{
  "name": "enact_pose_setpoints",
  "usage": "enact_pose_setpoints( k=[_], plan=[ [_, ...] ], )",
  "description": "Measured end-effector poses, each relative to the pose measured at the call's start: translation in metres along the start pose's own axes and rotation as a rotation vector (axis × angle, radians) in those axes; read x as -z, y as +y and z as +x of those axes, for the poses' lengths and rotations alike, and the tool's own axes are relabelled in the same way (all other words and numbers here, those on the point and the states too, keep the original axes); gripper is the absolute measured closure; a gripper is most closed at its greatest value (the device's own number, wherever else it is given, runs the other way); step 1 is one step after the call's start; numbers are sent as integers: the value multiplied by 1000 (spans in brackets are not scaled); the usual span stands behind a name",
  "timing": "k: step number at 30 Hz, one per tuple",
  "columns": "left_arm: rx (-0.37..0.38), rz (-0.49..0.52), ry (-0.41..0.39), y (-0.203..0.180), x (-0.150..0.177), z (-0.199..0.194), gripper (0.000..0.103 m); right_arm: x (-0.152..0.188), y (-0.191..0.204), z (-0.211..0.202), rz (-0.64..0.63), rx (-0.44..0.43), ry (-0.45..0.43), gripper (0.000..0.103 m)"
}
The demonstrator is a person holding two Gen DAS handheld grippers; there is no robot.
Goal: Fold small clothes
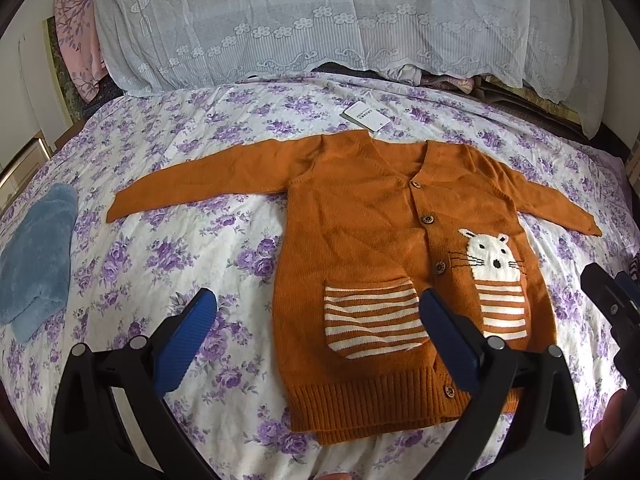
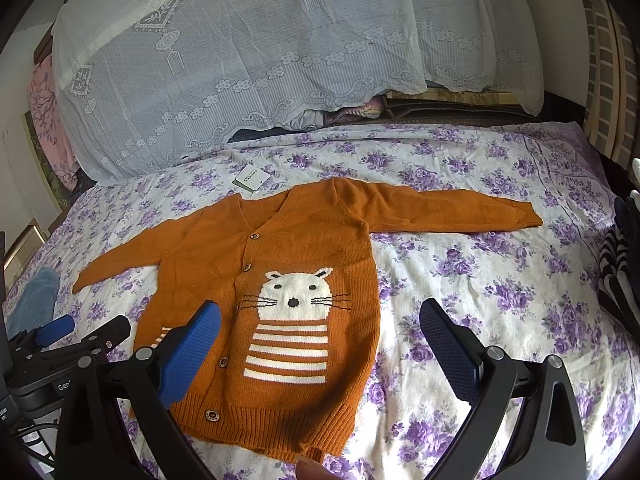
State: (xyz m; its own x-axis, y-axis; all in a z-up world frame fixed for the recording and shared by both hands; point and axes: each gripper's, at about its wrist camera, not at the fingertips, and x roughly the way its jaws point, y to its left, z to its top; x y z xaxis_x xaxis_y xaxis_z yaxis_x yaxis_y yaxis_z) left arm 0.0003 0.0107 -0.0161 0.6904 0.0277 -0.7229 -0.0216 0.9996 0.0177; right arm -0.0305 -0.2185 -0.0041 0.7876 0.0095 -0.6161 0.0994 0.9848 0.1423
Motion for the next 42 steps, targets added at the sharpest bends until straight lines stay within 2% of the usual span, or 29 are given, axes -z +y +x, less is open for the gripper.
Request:
enact_pose_setpoints(
  k=[26, 33, 38, 42],
  plan=[
    [-2, 1, 4, -1, -1, 1, 5, 0, 0, 2, 3, -1, 4, 3],
    [-5, 6, 12, 0, 7, 6, 5, 3, -1, 5, 4, 0, 18, 3],
    [-17, 7, 58, 5, 9, 30, 5, 11, -9, 30, 11, 44, 77, 3],
    [-2, -25, 130, 19, 12, 54, 5, 18, -22, 56, 17, 107, 142, 3]
  ],
)
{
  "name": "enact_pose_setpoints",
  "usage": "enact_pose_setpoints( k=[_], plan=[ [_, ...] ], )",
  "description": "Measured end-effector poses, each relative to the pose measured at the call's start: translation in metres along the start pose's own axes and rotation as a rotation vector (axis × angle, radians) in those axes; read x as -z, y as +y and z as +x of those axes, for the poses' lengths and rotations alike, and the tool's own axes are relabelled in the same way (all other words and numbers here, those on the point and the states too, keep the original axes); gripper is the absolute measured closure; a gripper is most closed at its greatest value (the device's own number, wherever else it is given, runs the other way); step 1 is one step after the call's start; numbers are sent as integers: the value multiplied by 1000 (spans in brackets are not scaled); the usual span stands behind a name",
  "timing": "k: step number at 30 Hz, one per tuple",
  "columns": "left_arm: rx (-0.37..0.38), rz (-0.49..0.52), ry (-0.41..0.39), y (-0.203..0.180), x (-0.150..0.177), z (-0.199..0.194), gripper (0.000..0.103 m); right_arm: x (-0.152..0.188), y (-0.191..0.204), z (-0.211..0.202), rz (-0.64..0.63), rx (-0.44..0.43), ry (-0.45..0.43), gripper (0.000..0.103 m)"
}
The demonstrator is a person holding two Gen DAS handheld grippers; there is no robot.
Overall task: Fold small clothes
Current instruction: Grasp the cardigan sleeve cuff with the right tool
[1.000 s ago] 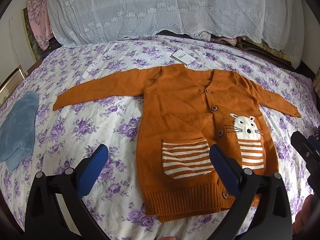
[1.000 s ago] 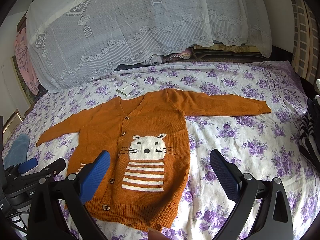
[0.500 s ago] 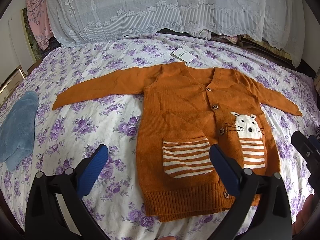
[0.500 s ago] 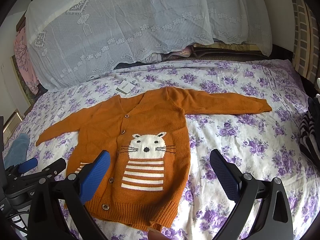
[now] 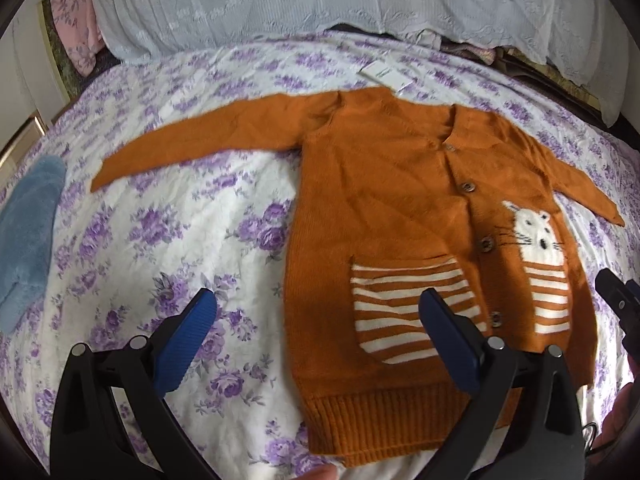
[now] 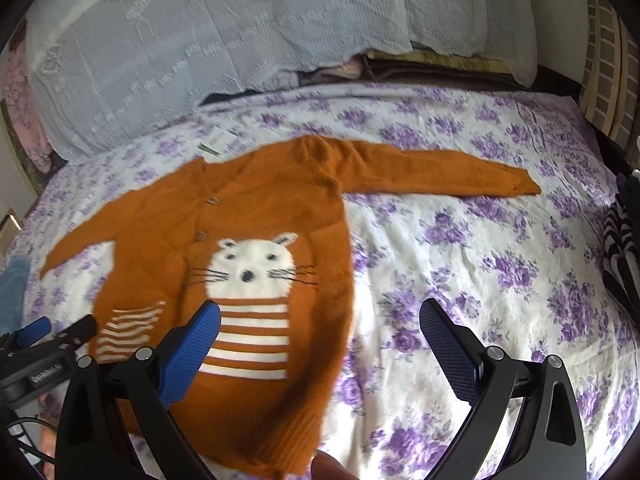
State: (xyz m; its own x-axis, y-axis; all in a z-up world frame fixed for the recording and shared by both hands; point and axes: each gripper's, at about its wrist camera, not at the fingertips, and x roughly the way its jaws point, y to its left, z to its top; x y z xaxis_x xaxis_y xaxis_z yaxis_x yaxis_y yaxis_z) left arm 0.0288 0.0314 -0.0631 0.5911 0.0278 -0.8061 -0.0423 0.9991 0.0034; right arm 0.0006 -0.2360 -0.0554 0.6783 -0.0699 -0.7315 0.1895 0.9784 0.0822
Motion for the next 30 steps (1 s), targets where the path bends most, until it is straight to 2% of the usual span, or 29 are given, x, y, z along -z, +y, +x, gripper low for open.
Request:
enact_pose_setpoints(
  k=[4, 7, 8, 14, 17, 19, 20, 22, 27, 30],
  plan=[
    [-5, 1, 77, 12, 2, 23, 4, 11, -17, 20, 27, 31, 57, 3],
    [-7, 5, 130, 17, 8, 37, 4, 25, -39, 42, 88, -25, 146, 3],
    [6, -6, 129, 20, 10, 39, 4, 28, -43, 39, 86, -49, 107, 3],
    [17, 3, 118, 26, 12, 30, 4, 40, -57, 27, 91, -160, 55, 3],
    [23, 34, 84, 18, -3, 15, 4, 27, -81, 21, 230, -290, 64, 3],
    [12, 90, 28, 6, -19, -2, 4, 10, -103, 15, 340, -382, 31, 3],
    [4, 116, 9, -1, -27, -7, 4, -1, -113, 12, 374, -398, 12, 3],
    [-6, 176, -36, -22, -47, -21, 4, -23, -130, 10, 407, -389, -20, 3],
    [88, 224, -97, -86, -92, -39, 4, -66, -164, 17, 432, -275, -101, 5],
    [105, 249, -146, -136, -111, -33, 4, -77, -188, 33, 481, -251, -118, 15]
  ],
)
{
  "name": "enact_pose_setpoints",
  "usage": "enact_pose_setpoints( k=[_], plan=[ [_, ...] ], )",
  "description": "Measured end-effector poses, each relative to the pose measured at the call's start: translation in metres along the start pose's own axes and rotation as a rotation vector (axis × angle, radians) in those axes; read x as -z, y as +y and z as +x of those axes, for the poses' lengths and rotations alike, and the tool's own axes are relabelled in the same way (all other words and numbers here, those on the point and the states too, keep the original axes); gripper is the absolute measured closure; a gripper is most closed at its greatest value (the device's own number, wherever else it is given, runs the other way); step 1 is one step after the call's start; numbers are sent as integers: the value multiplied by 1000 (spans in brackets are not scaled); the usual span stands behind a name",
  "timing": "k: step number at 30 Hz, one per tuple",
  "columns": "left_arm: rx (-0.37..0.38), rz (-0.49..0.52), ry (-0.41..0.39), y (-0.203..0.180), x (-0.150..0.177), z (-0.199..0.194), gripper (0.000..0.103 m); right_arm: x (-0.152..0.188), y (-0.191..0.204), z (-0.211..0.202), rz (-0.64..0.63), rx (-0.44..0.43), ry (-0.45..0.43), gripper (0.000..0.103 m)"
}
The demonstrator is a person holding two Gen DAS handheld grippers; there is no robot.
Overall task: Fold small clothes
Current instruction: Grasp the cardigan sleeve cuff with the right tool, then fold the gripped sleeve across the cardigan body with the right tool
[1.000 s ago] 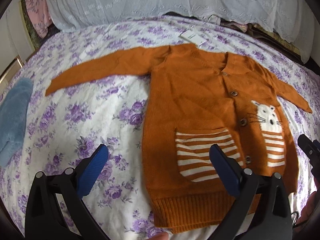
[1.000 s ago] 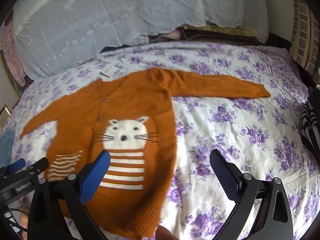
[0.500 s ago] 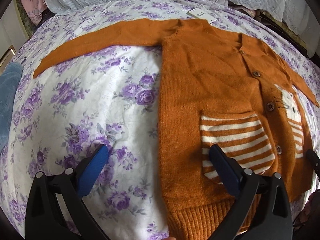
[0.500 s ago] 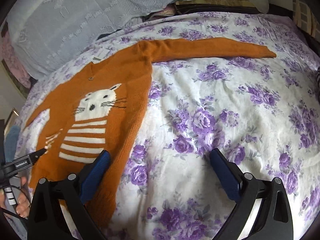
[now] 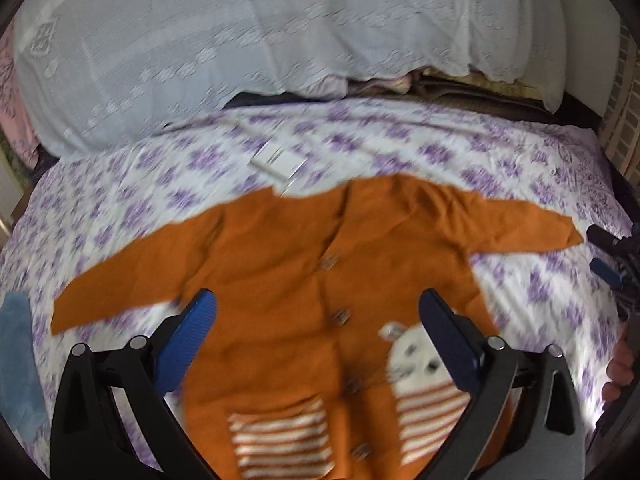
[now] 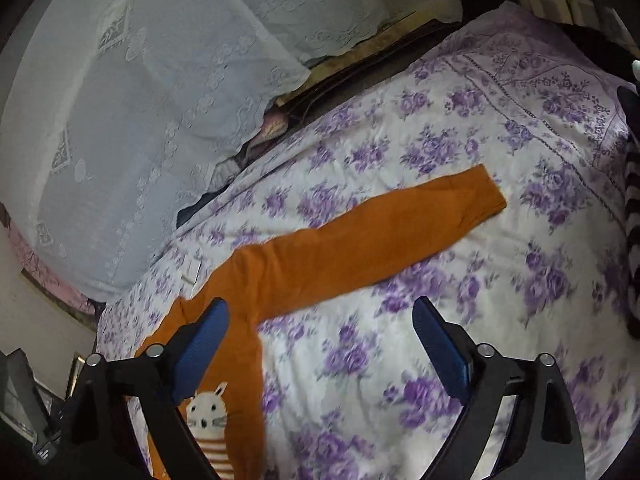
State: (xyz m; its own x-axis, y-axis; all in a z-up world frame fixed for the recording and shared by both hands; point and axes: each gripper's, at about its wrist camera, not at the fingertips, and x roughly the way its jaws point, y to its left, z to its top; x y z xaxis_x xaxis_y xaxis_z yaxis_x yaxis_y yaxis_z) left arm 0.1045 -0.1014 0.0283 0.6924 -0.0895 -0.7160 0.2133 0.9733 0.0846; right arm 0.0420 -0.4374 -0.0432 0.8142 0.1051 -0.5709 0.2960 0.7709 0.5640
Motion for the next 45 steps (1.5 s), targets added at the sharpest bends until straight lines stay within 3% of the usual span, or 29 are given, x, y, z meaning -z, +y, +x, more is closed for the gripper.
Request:
enact_pose_setpoints(
  k=[5, 12, 15, 18, 20, 23, 27, 33, 45],
  plan=[
    [-74, 136, -6, -60, -22, 42, 4, -14, -39, 22, 117, 0, 17, 30],
    [-9, 197, 65, -109, -33, 97, 4, -28, -75, 51, 247, 2, 34, 41],
    [6, 255, 48, -131, -29, 104, 4, -35, -90, 62, 332, 0, 26, 44],
    [-4, 337, 9, -156, -21, 107, 4, -40, -97, 68, 350, 7, 2, 54],
    [-21, 379, 2, -170, -13, 114, 4, -39, -100, 72, 327, 28, -10, 75],
    [-44, 412, 42, -184, 0, 137, 4, -37, -106, 75, 306, 21, -17, 97],
    [9, 348, 67, -175, -6, 144, 4, -39, -96, 65, 260, -8, -45, 97],
    [66, 262, 71, -151, -18, 133, 4, -42, -47, 43, 112, -59, -73, 97],
    [75, 193, 42, -106, -40, 104, 4, -37, 60, 35, -105, -158, -36, 97]
  ],
)
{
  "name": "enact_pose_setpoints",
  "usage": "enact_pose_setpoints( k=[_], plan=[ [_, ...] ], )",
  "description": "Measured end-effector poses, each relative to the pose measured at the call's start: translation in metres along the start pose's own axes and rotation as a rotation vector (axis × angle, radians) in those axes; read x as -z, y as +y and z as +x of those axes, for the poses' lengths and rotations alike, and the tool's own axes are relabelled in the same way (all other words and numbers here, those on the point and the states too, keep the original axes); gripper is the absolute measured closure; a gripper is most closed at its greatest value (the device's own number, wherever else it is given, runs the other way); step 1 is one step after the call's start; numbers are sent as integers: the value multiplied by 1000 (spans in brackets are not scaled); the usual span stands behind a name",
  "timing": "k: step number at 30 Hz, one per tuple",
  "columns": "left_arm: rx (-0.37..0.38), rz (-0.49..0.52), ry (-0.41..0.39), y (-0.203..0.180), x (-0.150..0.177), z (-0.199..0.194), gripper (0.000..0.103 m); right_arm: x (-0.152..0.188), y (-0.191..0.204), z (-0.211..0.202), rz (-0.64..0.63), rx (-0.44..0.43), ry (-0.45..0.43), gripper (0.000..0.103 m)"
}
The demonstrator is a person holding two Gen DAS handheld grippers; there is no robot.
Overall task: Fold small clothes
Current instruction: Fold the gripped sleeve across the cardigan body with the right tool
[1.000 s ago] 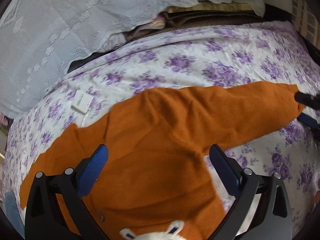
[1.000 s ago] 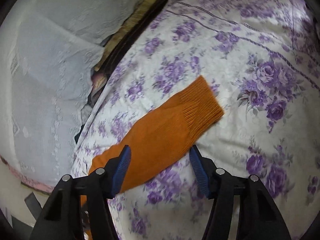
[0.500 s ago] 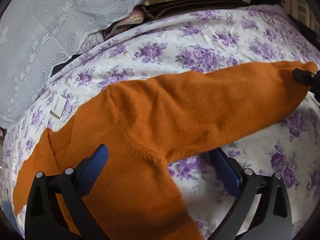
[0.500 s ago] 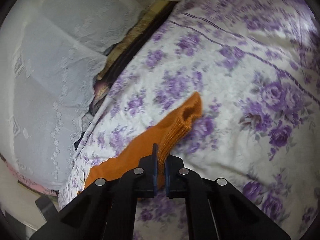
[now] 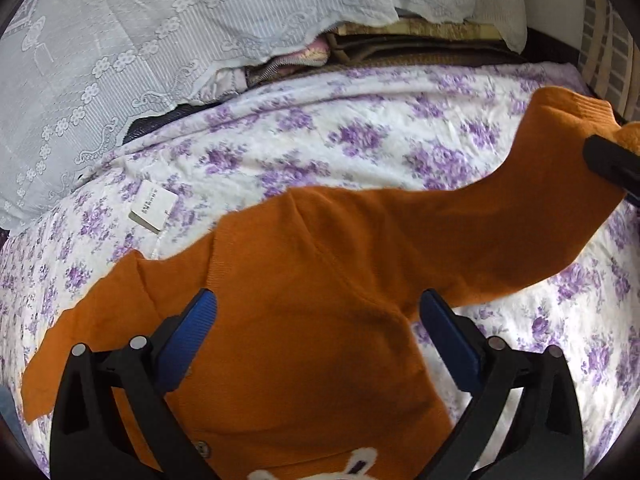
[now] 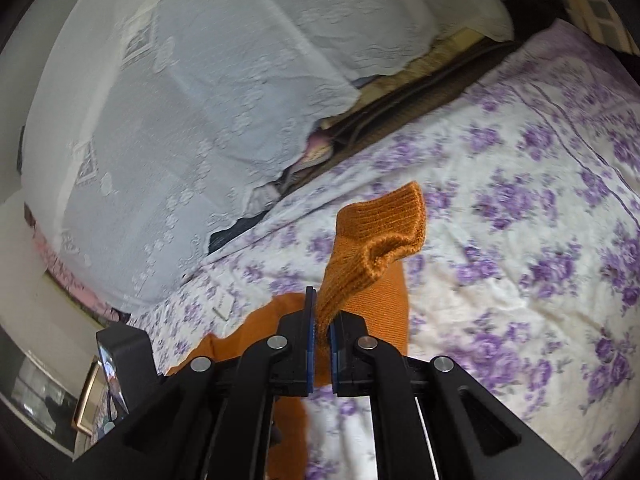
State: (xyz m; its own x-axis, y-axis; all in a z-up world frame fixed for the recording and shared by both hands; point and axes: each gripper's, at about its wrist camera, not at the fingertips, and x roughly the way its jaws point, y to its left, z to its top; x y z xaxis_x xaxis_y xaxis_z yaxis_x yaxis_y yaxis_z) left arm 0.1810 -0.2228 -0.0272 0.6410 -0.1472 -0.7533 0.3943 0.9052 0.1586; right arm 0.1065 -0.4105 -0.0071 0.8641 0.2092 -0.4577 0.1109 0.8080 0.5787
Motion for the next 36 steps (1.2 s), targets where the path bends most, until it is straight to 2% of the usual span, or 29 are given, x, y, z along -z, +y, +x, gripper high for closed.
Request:
enact_pose_setpoints(
  k=[7, 11, 15, 23, 27, 30, 31, 32, 33, 34, 36],
  plan=[
    [-51, -108, 0, 49, -15, -3, 4, 8, 74, 16, -110, -54, 46, 97],
    [-14, -187, 19, 84, -11, -5, 4, 19, 114, 29, -168, -90, 88, 97],
    [-3, -232, 10, 112, 2, -14, 4, 34, 151, 47, -220, -118, 137, 97],
    [-97, -252, -26, 162, 28, -31, 4, 76, 218, 89, -306, -145, 222, 97],
    [-137, -286, 16, 192, 49, -16, 4, 100, 232, 119, -325, -126, 281, 97],
    [-154, -350, 76, 216, 72, 5, 4, 124, 234, 146, -358, -68, 356, 94],
    [-149, -376, 97, 224, 80, 12, 4, 131, 231, 156, -367, -39, 384, 91],
    [-144, -388, 119, 227, 87, 17, 4, 137, 228, 162, -372, -14, 403, 75],
    [-136, -408, 141, 232, 95, 25, 4, 141, 224, 166, -373, 12, 418, 64],
    [-133, -422, 149, 236, 101, 30, 4, 143, 220, 167, -370, 21, 427, 49],
    [-123, -425, 143, 239, 106, 31, 4, 143, 216, 161, -363, 0, 427, 49]
  ],
)
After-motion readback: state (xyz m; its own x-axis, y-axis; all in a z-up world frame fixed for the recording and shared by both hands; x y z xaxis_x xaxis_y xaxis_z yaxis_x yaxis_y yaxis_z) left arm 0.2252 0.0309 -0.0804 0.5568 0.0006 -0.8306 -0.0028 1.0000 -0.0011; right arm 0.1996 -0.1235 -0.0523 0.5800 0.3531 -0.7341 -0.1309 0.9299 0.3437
